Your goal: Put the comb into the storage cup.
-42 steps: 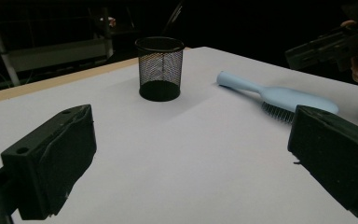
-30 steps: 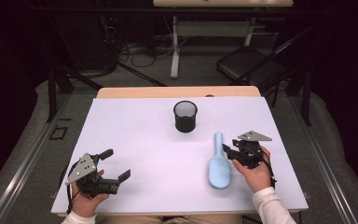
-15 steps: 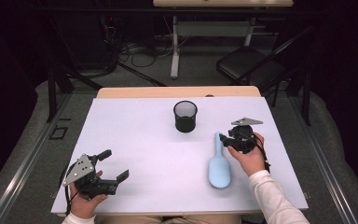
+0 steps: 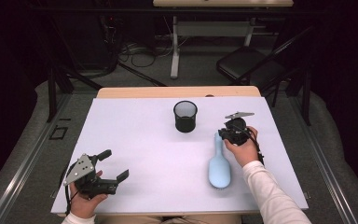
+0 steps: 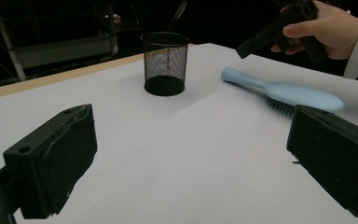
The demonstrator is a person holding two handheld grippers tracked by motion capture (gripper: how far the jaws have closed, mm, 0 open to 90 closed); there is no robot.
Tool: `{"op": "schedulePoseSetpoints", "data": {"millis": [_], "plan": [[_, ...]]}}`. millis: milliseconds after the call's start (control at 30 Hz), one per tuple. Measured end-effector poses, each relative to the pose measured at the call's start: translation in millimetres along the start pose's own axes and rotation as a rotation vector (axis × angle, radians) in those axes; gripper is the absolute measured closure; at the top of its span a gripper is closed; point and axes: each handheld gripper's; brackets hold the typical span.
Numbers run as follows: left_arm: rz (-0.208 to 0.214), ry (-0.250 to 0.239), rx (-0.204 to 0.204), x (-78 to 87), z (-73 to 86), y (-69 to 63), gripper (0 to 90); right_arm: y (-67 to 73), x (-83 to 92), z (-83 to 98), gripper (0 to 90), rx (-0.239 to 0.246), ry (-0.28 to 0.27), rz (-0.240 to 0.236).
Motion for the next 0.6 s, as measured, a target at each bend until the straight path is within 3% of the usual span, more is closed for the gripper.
{"op": "schedulePoseSetpoints", "data": {"millis": [167,600], "plan": [[-0.001,0.002,-0.002,0.0,0.1,0.1,1.7,1.2,-7.4,-7.8,90.0,0.001,0.023,-0.012],[0.003,-0.001,-0.002,-0.7,0.4,1.2,1.7,11.6,-33.3,-14.9,90.0,0.011,0.081,0.001]]}}
Point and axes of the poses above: each handheld gripper's, and its own axes: x roughly backward along the jaws, z roughly out of its underside, y roughly to its left, and after that the axes turned 15 degrees about y, right-handed
